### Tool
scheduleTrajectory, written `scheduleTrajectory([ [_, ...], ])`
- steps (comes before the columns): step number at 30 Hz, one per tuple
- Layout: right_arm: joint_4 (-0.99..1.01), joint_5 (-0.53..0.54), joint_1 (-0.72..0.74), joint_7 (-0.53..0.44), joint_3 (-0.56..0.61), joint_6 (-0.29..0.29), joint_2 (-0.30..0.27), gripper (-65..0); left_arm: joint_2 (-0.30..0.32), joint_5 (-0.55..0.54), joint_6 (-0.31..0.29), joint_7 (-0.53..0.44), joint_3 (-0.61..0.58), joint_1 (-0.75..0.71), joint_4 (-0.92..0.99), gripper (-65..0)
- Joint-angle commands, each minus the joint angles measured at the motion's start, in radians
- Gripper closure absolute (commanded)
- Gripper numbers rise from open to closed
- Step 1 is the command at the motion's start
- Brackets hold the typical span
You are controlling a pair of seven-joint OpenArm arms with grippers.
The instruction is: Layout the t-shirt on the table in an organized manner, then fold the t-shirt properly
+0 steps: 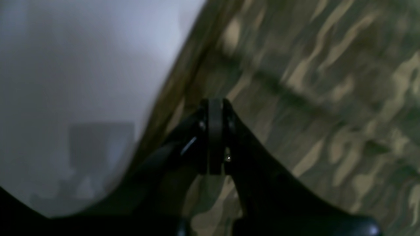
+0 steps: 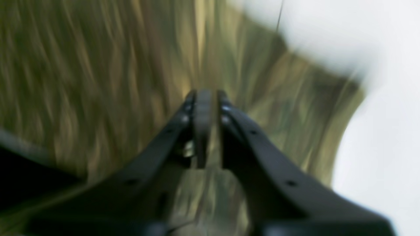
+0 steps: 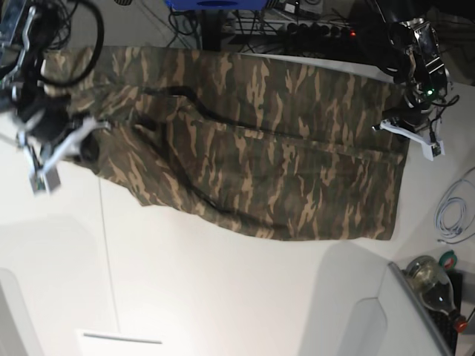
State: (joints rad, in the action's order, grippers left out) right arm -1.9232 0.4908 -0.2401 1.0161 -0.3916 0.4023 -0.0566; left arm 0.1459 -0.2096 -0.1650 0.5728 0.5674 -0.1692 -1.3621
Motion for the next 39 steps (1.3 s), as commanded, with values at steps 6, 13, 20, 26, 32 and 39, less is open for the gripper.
scheduleTrajectory([
  [6,0.342,0.004,0.256,0.008,0.073,0.001,-0.082,-47.4,0.013,-0.003,-0.005,-0.018,0.004,-0.002,-0.05,0.0],
  [13,0.632,0.004,0.368,-0.124,0.265,0.001,-0.136,-39.0,0.013,-0.003,-0.005,-0.018,0.003,-0.002,-0.05,0.0],
  [20,0.664,0.004,0.365,-0.127,0.273,0.001,-0.137,-39.0,0.013,-0.003,-0.005,-0.018,0.004,-0.002,-0.05,0.0],
  [26,0.601,0.004,0.327,-0.121,0.273,0.001,-0.134,-22.2,0.013,-0.003,-0.005,-0.018,0.003,-0.002,-0.049,0.0],
  [32,0.571,0.004,0.313,-0.119,0.273,0.001,-0.136,-1.7,0.013,-0.003,-0.005,-0.017,0.003,-0.002,-0.049,0.0],
  [39,0.561,0.006,0.338,-0.119,0.267,0.001,-0.139,-0.2,0.013,-0.003,-0.005,-0.017,0.004,-0.002,-0.049,0.0],
])
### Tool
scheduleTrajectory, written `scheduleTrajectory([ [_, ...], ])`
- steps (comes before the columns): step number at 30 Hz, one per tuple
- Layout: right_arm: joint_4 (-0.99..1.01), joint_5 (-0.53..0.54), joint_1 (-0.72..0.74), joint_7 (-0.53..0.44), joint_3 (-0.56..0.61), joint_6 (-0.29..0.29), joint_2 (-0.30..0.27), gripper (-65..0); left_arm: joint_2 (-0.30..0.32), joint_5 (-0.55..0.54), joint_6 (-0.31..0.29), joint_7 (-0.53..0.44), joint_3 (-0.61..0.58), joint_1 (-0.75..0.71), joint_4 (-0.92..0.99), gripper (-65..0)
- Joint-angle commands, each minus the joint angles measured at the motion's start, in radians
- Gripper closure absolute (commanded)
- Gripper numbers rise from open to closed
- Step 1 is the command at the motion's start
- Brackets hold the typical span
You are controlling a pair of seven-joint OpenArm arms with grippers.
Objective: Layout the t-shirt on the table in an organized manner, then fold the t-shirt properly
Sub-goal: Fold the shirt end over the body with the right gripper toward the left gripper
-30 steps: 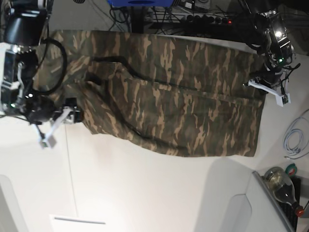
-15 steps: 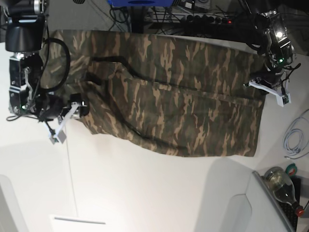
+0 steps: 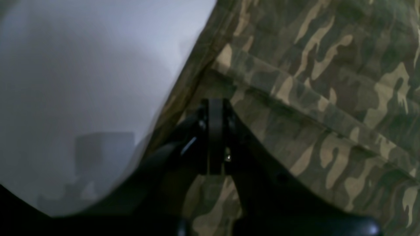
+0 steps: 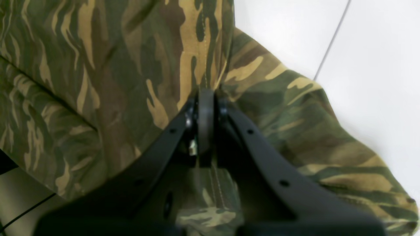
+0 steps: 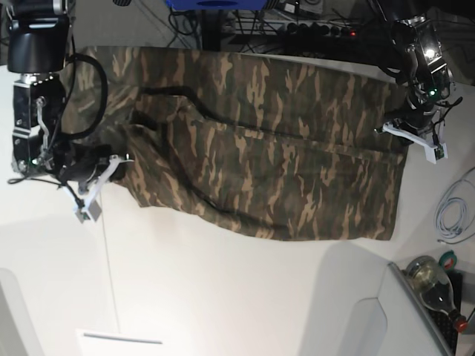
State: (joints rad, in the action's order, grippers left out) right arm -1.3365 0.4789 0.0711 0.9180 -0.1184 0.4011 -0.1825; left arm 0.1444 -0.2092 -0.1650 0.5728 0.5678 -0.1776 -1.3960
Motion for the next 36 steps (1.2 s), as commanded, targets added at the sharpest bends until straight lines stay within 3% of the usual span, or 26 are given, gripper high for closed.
scheduleTrajectory([
  [1,-0.036,0.017,0.034,-0.021,-0.008,0.002,-0.015,-0.2,0.014,-0.003,-0.005,-0.017,0.004,0.006,-0.015,0.0],
  [10,-0.094,0.022,0.158,0.02,-0.05,0.006,-0.056,-0.2,0.014,-0.005,-0.006,-0.017,0.004,0.006,-0.029,0.0],
  [18,-0.441,0.025,0.128,0.046,0.003,0.011,-0.039,-0.2,0.014,-0.005,-0.006,0.01,-0.002,-0.015,-0.102,0.0],
  [21,-0.507,0.025,0.075,0.049,0.038,0.011,-0.021,-0.2,0.019,-0.005,-0.008,0.088,0.001,-0.004,-0.105,0.0],
  [25,-0.509,0.025,-0.064,0.02,0.105,0.011,0.008,-0.2,0.021,-0.005,-0.008,0.092,-0.001,0.008,-0.105,0.0],
  [31,-0.524,0.025,-0.331,-0.135,0.225,0.011,0.01,-0.2,0.021,-0.005,-0.008,0.092,0.002,0.013,-0.105,0.0],
  [36,-0.415,0.02,-0.383,-0.164,0.267,0.003,0.01,-0.2,0.022,-0.005,-0.008,0.092,0.005,0.016,-0.105,0.0],
])
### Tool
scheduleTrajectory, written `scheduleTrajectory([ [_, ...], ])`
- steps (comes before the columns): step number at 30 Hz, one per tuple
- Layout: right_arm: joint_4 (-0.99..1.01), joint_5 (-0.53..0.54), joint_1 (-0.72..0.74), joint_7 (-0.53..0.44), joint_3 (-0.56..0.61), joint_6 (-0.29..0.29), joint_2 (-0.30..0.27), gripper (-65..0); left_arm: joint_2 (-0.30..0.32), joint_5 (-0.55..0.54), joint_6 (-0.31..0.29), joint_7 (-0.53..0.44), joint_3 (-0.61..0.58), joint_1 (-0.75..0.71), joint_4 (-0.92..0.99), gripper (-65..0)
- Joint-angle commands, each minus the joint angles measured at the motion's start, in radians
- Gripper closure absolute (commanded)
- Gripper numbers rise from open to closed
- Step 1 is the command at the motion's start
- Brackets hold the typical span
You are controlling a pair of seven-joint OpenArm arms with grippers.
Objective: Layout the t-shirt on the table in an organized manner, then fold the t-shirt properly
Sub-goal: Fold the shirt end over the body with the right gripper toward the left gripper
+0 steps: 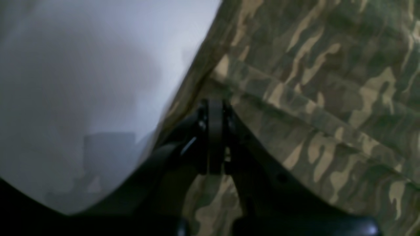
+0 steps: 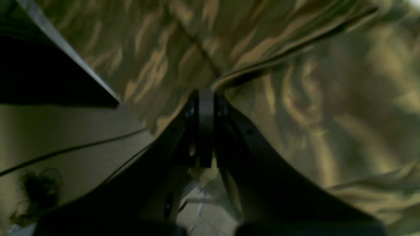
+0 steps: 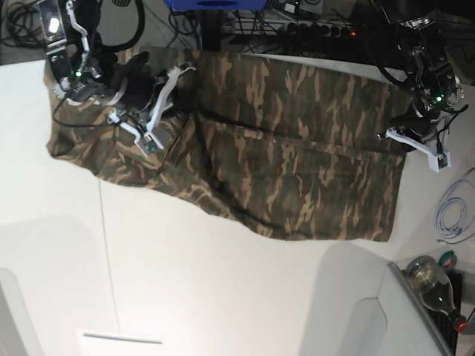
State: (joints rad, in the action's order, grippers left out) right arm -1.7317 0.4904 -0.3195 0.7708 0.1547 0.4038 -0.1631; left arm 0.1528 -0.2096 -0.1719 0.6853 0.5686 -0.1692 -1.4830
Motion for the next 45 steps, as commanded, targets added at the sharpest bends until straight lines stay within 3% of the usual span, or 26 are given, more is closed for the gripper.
scheduleTrajectory([
  [1,0.003,0.009,0.007,-0.017,-0.007,-0.001,-0.01,-0.2,0.014,-0.004,-0.001,-0.02,0.004,0.013,-0.018,0.0],
  [4,0.011,0.009,0.003,0.003,-0.005,-0.001,-0.013,-1.8,0.014,-0.004,-0.001,-0.02,0.004,0.015,-0.017,0.0],
  [8,-0.086,0.009,-0.011,0.114,-0.008,-0.001,-0.014,-21.5,0.046,-0.004,-0.001,-0.02,0.006,0.007,-0.015,0.0],
  [11,-0.21,0.006,-0.023,0.066,-0.034,-0.004,-0.011,-32.7,0.055,-0.004,-0.001,-0.02,0.046,-0.005,-0.018,0.0],
  [13,-0.219,-0.009,0.032,0.02,-0.013,-0.046,-0.011,-37.1,0.058,-0.004,-0.008,-0.02,0.078,-0.006,-0.015,0.0],
  [16,-0.126,-0.134,0.204,0.013,0.139,-0.127,-0.011,-44.7,0.058,-0.004,-0.113,-0.02,0.146,-0.008,-0.014,0.0],
  [19,0.006,-0.247,0.345,0.013,0.316,-0.159,-0.01,-47.7,0.055,-0.004,-0.211,-0.019,0.215,-0.008,-0.012,0.0],
  [22,0.167,-0.273,0.451,0.009,0.425,-0.19,0.024,-47.6,0.058,0.002,-0.239,-0.019,0.264,-0.01,-0.015,0.0],
  [25,0.301,-0.273,0.501,0.002,0.426,-0.207,0.06,-47.4,0.063,-0.001,-0.24,-0.019,0.298,-0.033,-0.015,0.0],
  [31,0.422,-0.275,0.532,-0.11,0.426,-0.208,0.063,-46.7,0.075,-0.003,-0.24,-0.023,0.301,-0.056,-0.012,0.0],
  [34,0.48,-0.275,0.553,-0.11,0.425,-0.208,0.063,-33.3,0.075,-0.003,-0.24,-0.023,0.298,-0.057,-0.011,0.0],
  [38,0.464,-0.275,0.552,-0.107,0.425,-0.208,0.061,-3.0,0.07,-0.003,-0.24,-0.02,0.294,-0.048,-0.009,0.0],
  [39,0.444,-0.275,0.544,-0.106,0.425,-0.208,0.061,0.0,0.07,-0.003,-0.24,-0.02,0.281,-0.048,-0.009,0.0],
  [41,0.382,-0.275,0.523,-0.087,0.421,-0.208,0.058,-2.3,0.075,-0.003,-0.24,-0.02,0.227,-0.051,-0.012,0.0],
  [45,0.238,-0.275,0.48,-0.014,0.36,-0.208,0.058,0.0,0.07,-0.003,-0.24,-0.022,0.147,-0.053,-0.017,0.0],
])
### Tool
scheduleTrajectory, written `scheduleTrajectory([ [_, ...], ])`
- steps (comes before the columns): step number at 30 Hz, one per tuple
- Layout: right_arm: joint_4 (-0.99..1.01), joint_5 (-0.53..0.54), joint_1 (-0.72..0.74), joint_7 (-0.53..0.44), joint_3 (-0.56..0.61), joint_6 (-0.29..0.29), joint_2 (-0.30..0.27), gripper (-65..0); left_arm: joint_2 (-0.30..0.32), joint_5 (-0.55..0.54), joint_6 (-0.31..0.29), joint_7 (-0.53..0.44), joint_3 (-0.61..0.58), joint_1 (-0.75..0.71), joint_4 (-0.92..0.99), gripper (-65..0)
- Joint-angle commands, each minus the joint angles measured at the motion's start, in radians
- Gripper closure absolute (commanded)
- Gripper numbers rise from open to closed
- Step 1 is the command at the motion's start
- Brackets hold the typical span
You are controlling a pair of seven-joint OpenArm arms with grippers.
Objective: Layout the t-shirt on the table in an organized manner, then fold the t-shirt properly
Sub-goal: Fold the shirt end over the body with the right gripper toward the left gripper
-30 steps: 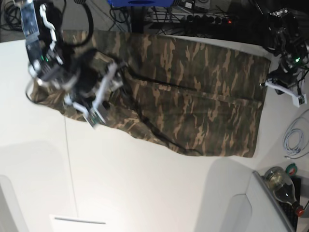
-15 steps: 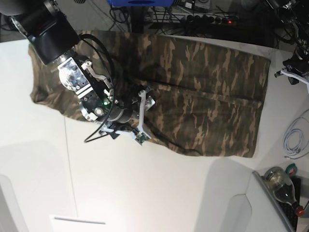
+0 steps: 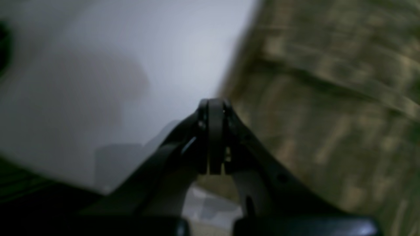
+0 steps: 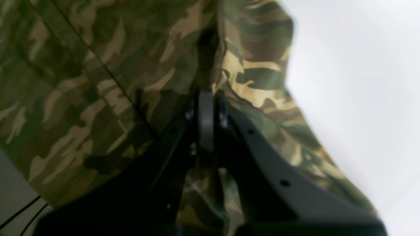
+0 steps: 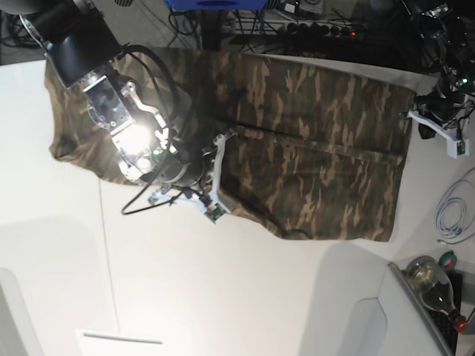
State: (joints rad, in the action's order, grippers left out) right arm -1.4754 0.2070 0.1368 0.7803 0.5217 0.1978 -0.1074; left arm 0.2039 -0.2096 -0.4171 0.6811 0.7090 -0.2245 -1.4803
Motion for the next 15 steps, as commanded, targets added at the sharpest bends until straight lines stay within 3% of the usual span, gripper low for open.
scheduleTrajectory([
  [1,-0.055,0.009,0.013,-0.006,-0.016,0.002,0.002,0.0,0.018,-0.004,0.005,-0.018,-0.012,0.006,-0.02,0.0],
  [10,-0.331,0.009,-0.136,0.11,-0.038,0.006,-0.039,0.0,0.019,0.003,0.005,-0.019,-0.108,0.014,-0.101,0.0],
  [15,-0.411,0.009,-0.254,0.109,-0.031,0.006,-0.068,0.0,0.042,0.008,0.005,-0.014,-0.127,0.044,-0.02,0.0],
])
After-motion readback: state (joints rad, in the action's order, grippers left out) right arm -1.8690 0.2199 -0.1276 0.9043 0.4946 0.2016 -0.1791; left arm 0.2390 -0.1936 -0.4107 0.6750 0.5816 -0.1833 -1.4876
